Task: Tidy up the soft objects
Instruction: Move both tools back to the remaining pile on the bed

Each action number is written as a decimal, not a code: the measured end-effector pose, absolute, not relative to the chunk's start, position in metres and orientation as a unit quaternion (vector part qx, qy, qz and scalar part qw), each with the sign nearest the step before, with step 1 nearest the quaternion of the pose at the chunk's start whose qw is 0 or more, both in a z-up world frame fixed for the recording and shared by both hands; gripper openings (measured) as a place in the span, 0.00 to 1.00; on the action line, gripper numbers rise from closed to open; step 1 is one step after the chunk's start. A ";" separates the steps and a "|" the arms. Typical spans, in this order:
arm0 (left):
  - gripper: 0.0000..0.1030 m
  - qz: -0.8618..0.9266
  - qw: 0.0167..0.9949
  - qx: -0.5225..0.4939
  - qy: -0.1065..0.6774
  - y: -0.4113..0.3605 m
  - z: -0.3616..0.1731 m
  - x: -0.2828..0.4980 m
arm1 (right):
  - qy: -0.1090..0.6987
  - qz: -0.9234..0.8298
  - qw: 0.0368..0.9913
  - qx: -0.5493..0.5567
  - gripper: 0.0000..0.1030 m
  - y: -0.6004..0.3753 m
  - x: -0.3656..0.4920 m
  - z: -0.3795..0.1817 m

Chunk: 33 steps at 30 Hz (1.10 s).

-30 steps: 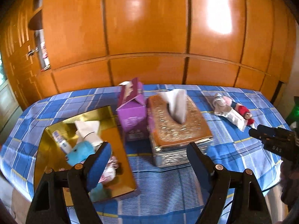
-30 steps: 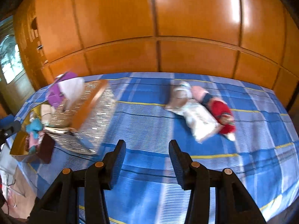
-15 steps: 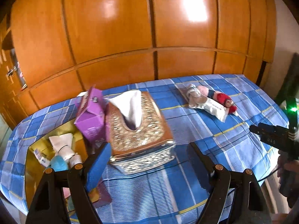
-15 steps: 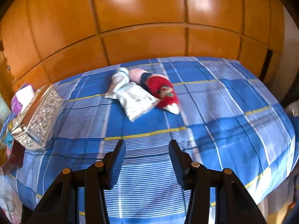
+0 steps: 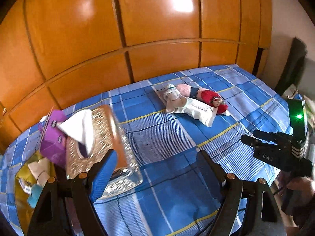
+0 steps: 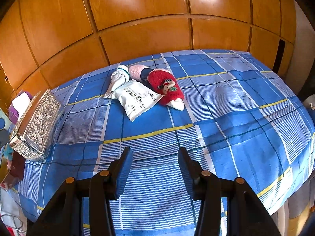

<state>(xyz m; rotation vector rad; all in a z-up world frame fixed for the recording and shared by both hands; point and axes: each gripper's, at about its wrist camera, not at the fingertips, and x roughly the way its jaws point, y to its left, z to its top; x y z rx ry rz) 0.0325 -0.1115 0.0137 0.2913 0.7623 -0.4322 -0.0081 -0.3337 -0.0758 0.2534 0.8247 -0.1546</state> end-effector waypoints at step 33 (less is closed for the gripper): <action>0.81 -0.264 0.863 0.181 0.391 -0.205 -0.010 0.067 | 0.399 -0.090 0.899 0.156 0.46 -0.355 -0.011 -0.083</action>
